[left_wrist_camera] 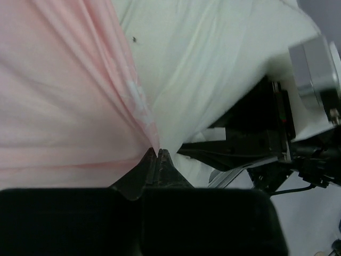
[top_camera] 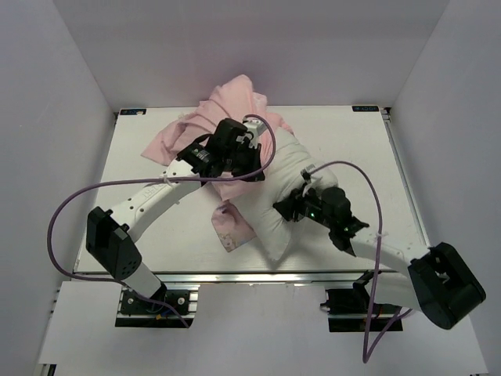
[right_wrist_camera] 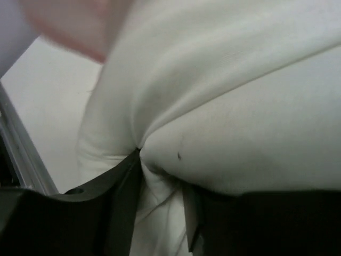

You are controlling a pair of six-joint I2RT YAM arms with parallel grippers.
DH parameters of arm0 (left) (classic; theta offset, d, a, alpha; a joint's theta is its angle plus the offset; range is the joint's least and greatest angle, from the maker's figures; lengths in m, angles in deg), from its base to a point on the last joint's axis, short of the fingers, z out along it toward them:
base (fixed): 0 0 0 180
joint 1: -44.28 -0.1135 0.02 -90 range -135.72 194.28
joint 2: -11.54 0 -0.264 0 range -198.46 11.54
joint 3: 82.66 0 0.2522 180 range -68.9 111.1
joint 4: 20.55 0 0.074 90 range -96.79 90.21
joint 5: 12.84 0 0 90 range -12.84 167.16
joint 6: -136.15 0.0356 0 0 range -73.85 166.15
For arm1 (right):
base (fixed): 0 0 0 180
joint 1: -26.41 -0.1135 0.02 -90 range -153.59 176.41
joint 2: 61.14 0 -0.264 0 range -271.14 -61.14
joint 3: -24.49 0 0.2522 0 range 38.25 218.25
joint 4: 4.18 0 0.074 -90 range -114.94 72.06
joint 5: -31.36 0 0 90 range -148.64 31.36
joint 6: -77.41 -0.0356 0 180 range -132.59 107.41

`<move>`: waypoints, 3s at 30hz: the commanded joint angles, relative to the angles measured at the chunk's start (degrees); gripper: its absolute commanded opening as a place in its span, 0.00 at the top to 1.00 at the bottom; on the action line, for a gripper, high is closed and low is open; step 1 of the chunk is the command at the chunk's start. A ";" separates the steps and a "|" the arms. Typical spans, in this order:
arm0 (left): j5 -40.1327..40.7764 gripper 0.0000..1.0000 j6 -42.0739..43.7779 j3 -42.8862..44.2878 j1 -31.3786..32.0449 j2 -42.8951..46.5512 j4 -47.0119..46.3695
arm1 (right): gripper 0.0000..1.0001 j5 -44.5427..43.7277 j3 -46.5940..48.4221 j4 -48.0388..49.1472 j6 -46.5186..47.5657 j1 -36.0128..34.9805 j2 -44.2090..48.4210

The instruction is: Put the pillow into the pillowcase

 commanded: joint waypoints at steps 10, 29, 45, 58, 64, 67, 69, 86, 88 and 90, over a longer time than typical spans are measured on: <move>6.95 1.00 -3.85 -9.00 2.23 7.31 2.80 | 0.37 -3.55 16.04 -27.83 1.30 0.35 -2.85; 11.11 1.00 -12.56 -19.36 2.31 23.48 5.36 | 0.11 -6.39 60.47 -59.82 21.25 3.25 -7.55; 13.39 1.00 -17.75 -25.25 2.23 31.30 7.73 | 0.11 20.43 74.40 -70.21 35.50 5.28 -32.52; 21.28 0.12 -14.32 -10.95 2.31 24.11 14.68 | 1.00 20.88 56.66 -62.12 43.84 -0.07 -16.11; 31.89 0.12 -8.35 4.06 2.23 18.76 16.60 | 1.00 16.92 48.57 -60.10 42.80 -3.42 -7.66; 37.98 0.14 -4.57 11.45 2.23 12.97 19.59 | 1.00 15.86 46.37 -58.96 43.15 -5.18 -5.64; 37.92 0.16 -1.85 16.98 2.23 9.17 21.44 | 1.00 14.73 45.66 -58.61 42.98 -6.24 -5.19; 48.63 0.30 3.80 26.59 2.23 -8.77 31.28 | 1.00 13.05 43.81 -58.25 41.57 -7.91 -3.44; 50.12 0.35 3.44 27.04 2.23 -9.91 32.16 | 1.00 12.88 43.64 -58.25 41.48 -7.91 -3.17; 51.09 0.42 3.35 27.30 2.14 -10.35 32.61 | 1.00 12.61 43.46 -57.99 41.39 -7.91 -3.00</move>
